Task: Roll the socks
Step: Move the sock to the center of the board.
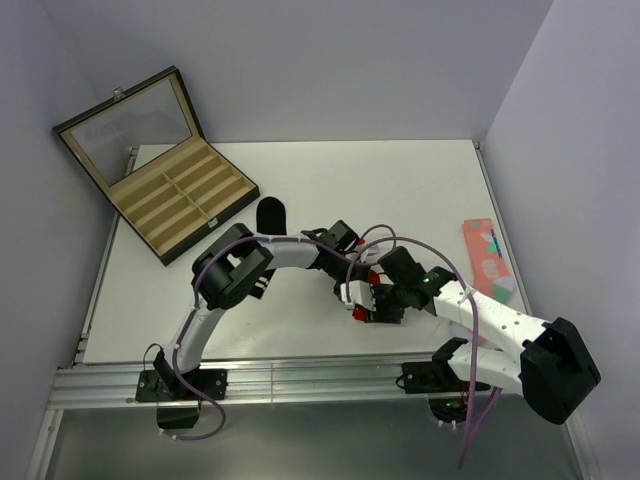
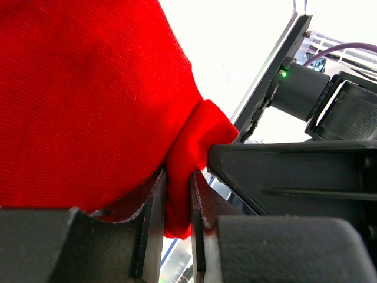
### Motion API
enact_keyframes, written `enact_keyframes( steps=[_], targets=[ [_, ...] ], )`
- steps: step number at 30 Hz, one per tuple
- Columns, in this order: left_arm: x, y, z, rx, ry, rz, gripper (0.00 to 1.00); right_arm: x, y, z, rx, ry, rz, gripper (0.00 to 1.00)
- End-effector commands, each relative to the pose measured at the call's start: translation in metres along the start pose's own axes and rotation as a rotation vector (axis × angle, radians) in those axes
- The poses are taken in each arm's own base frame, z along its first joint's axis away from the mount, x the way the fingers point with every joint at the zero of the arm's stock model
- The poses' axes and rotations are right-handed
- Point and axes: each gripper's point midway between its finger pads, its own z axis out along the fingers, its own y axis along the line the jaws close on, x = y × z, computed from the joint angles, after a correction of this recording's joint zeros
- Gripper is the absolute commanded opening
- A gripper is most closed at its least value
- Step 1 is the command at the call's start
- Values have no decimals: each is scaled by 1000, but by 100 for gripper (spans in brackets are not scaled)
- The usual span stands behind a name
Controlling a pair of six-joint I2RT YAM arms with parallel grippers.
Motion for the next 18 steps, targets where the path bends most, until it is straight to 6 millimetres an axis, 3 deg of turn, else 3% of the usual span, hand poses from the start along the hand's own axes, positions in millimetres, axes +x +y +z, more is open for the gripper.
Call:
enact_keyframes(
  steps=[1, 18],
  targets=[
    [33, 109, 12, -346, 48, -133, 5, 0, -5, 5, 30, 6, -10, 52],
    [29, 111, 11, -337, 50, -136, 6, 4, -5, 14, -10, 58, 7, 49]
  ],
)
